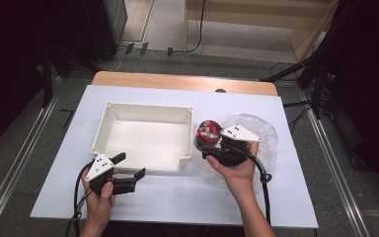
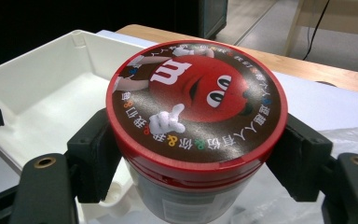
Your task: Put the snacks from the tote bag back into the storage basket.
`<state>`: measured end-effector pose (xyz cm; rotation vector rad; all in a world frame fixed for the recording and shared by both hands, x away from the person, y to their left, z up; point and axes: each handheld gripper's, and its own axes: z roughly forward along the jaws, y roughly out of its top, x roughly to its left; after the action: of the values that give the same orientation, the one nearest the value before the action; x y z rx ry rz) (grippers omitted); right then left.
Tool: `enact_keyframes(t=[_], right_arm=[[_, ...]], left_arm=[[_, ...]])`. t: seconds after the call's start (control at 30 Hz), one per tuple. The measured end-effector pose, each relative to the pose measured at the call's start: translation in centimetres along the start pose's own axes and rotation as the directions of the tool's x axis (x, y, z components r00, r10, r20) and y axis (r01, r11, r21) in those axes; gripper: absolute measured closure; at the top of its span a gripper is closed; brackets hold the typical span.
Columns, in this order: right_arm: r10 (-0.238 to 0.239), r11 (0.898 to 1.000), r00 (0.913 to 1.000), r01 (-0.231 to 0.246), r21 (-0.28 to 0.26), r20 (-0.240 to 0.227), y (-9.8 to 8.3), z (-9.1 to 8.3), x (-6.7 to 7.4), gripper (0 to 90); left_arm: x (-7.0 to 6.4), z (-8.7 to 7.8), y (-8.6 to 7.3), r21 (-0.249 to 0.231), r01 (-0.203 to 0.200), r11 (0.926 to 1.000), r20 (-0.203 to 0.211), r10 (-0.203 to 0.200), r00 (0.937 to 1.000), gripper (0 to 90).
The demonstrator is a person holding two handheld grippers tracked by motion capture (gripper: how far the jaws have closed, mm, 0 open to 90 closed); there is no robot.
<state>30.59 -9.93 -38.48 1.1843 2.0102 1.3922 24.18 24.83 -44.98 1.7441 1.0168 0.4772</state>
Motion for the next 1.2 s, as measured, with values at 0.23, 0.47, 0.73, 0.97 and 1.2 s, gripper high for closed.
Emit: enact_keyframes(t=[0.23, 0.47, 0.73, 0.97, 1.2], right_arm=[[-0.013, 1.0, 0.9998, 0.013, 0.002, -0.015, 0.3, 0.6, 0.8, 25.7], [-0.017, 1.0, 0.9994, 0.017, 0.002, -0.031, 0.6, 1.1, 1.5, 25.7], [-0.027, 1.0, 0.9986, 0.027, 0.003, -0.045, 0.8, 1.5, 2.2, 25.7], [-0.033, 0.999, 0.9979, 0.034, 0.009, -0.055, 0.8, 2.0, 2.6, 25.7], [-0.039, 0.999, 0.9975, 0.04, 0.012, -0.06, 0.9, 2.4, 2.9, 25.7]], left_arm=[[0.0, 0.0, 0.0, 0.005, -0.004, 1.0, -0.004, 0.004, 1.0, 9.5], [0.1, 0.0, 0.0, 0.004, -0.002, 1.0, -0.005, 0.002, 1.0, 9.5], [0.1, 0.0, 0.0, 0.005, -0.002, 1.0, -0.004, 0.002, 1.0, 9.5], [0.1, 0.1, 0.0, 0.004, 0.004, 1.0, -0.003, -0.004, 1.0, 9.5], [0.1, 0.1, 0.0, 0.007, 0.0, 1.0, -0.004, 0.001, 1.0, 9.5]])
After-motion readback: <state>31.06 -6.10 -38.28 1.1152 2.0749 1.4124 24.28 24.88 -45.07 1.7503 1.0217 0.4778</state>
